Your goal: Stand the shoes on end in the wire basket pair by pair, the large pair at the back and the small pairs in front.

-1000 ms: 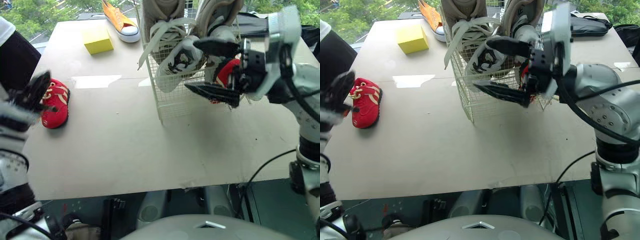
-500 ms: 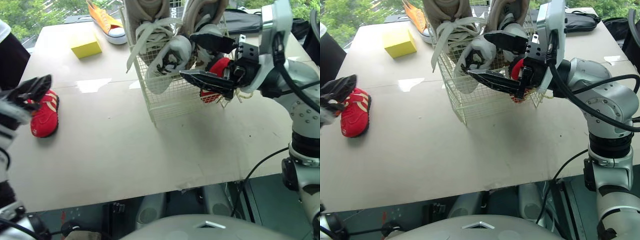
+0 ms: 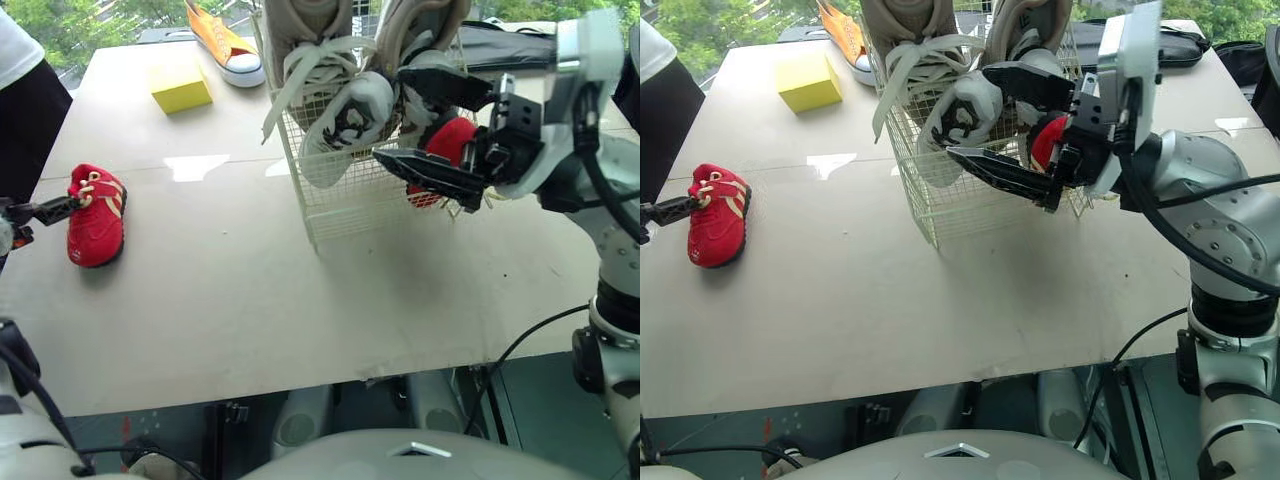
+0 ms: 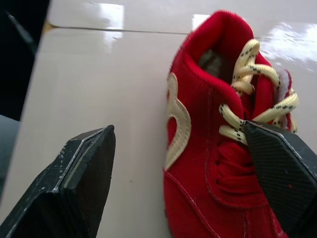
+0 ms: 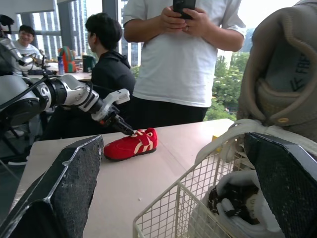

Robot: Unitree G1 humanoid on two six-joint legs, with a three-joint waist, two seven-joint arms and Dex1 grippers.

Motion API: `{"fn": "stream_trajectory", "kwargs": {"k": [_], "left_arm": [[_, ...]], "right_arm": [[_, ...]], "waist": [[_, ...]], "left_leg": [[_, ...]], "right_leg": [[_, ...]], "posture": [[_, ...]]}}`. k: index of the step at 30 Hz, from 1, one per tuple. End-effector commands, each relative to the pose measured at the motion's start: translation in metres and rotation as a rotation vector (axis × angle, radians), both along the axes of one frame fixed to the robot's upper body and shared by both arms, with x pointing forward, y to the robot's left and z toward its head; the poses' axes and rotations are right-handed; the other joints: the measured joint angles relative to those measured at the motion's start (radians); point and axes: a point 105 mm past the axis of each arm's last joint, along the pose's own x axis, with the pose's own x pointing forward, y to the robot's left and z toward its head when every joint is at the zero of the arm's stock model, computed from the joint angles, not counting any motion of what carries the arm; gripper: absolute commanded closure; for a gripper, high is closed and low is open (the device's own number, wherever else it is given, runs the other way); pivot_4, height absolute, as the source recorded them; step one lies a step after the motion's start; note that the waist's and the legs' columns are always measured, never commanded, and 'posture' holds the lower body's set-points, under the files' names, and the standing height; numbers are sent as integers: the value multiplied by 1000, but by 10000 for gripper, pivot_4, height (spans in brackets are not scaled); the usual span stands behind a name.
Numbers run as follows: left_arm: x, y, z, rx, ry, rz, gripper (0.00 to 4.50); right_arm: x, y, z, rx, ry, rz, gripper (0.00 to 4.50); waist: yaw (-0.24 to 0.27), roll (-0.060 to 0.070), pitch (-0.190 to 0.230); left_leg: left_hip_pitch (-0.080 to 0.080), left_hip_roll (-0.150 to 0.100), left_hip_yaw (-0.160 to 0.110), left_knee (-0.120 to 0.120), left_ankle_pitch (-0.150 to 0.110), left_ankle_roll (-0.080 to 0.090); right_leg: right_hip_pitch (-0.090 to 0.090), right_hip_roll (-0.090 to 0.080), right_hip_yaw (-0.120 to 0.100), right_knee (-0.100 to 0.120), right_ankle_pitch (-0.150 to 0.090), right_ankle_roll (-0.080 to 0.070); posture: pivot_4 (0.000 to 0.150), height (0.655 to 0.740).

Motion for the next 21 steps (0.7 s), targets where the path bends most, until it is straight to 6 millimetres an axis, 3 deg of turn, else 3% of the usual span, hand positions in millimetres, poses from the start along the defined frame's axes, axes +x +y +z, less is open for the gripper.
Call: {"fn": "stream_trajectory", "kwargs": {"k": [1, 5, 6, 8, 12, 16, 21], "left_arm": [[-2, -1, -21, 34, 88, -9, 325], [-15, 3, -52, 70, 220, 19, 325], [-16, 2, -56, 64, 229, 12, 2717], [-20, 0, -62, 44, 246, 4, 8635], [-22, -3, -69, -3, 238, 6, 27045], [-12, -10, -52, -131, 85, -6, 43719], [-12, -10, -25, -253, -80, -23, 44686]], "right_arm": [[-14, -4, 11, 15, -55, -5, 0], [-28, -8, 6, -52, -70, 27, 0], [-30, -10, 5, -68, -68, 33, 0], [-32, -14, 2, -106, -68, 24, 0], [-31, -17, -2, -139, -67, 11, 0], [-31, -15, -3, -141, -72, 16, 0], [-30, -13, -5, -135, -73, 29, 0]], "waist": [[-3, 0, 0], [-4, 1, -1], [-5, 1, -1], [-6, 6, -3], [-4, 9, -5], [1, 9, -5], [5, 7, -6]], "left_leg": [[0, 0, 0, 0, 0, 0], [1, 1, 0, 0, 0, 0], [2, 2, 1, 0, 0, 0], [2, 2, 2, 0, 0, 1], [3, 2, 5, 0, -1, 2], [3, 2, 5, 1, -1, 2], [1, 2, 3, 2, -2, 3]], "right_leg": [[0, 0, 0, 0, 0, 0], [0, -1, 1, 2, 0, 0], [0, -1, 2, 2, 0, 0], [0, -1, 4, 2, 0, 0], [0, -1, 6, 2, 0, 0], [1, -2, 6, 3, 0, 0], [1, -2, 3, 2, 0, 0]], "posture": [[1500, 7400], [1500, 7400], [1500, 7400], [1500, 7400], [1500, 7400], [1500, 7400], [1500, 7400]]}}
